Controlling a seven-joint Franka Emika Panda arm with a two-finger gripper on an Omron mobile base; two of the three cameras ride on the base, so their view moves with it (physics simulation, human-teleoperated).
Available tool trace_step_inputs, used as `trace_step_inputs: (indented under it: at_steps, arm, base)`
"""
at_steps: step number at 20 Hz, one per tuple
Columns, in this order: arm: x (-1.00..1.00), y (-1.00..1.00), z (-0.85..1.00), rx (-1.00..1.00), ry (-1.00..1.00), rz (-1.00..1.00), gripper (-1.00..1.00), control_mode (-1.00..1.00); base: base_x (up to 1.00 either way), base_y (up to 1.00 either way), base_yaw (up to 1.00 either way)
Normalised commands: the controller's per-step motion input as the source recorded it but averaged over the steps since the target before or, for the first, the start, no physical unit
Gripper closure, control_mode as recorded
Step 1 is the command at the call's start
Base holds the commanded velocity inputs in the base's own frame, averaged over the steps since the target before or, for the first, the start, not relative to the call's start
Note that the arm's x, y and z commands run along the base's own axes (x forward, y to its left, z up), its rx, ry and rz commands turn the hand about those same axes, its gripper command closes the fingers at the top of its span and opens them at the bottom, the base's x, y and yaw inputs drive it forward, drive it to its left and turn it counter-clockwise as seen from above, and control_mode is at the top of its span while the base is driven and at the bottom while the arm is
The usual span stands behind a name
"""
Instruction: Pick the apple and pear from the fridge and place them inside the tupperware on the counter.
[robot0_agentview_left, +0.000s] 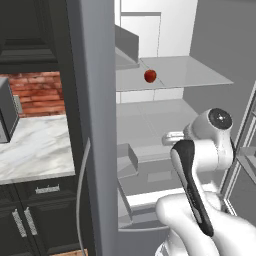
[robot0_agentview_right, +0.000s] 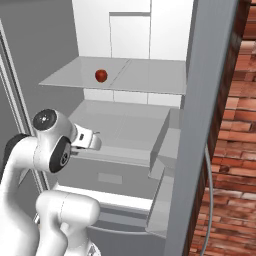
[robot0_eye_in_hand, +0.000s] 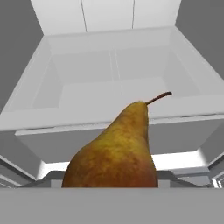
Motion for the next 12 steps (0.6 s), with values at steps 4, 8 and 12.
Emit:
trace_step_inputs:
  at_steps: [4,8,12]
  arm:
    - [-0.86,-0.16,0.58,0.0,0.0,0.0,1.0,-1.0]
    - [-0.78,-0.14,0.54,0.0,0.0,0.0,1.0,-1.0]
    - [-0.71,-0.04,0.27,0.0,0.0,0.0,1.0,-1.0]
  base:
    - [0.0,0.0,0.0]
    - [0.0,0.0,0.0]
    - [0.0,0.0,0.0]
